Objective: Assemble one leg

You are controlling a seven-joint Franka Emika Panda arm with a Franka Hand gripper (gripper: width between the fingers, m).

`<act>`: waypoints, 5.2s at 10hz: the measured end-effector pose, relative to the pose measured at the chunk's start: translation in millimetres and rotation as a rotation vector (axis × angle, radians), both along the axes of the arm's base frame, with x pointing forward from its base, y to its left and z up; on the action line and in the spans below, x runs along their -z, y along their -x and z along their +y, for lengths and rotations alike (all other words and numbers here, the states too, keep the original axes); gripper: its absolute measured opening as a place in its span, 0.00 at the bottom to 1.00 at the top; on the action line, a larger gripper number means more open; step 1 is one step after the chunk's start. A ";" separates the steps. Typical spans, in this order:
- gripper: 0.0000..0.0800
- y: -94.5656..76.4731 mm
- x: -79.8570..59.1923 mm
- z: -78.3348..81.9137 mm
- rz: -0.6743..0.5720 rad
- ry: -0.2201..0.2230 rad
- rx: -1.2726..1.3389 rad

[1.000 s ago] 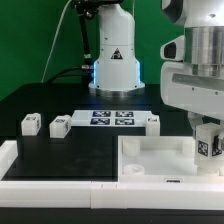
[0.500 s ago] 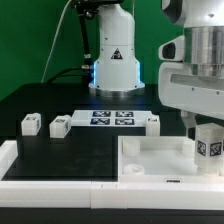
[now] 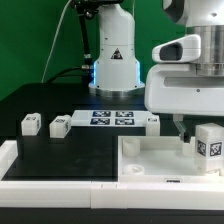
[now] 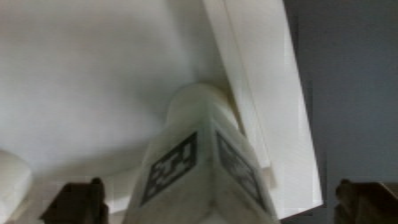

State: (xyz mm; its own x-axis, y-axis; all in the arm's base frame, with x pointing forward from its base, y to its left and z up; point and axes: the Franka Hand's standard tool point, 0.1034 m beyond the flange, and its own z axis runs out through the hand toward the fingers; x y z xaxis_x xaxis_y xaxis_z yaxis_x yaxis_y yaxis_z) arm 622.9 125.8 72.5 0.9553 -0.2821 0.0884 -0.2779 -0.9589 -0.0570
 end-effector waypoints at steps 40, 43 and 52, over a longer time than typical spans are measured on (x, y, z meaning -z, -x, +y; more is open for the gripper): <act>0.36 2.0 -0.4 -2.4 0.022 0.043 -0.086; 0.36 3.0 0.7 0.1 0.022 0.014 0.387; 0.73 4.3 1.8 1.1 0.031 -0.052 0.922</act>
Offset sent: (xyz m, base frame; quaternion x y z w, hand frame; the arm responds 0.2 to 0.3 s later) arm -0.0041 0.0040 0.0040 0.0014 -0.0064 -0.2622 0.9650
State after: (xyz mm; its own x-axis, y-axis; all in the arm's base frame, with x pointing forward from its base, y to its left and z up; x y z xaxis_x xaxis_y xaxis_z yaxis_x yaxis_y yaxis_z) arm 618.5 126.9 70.8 0.3522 -0.9354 0.0327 -0.9324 -0.3537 -0.0739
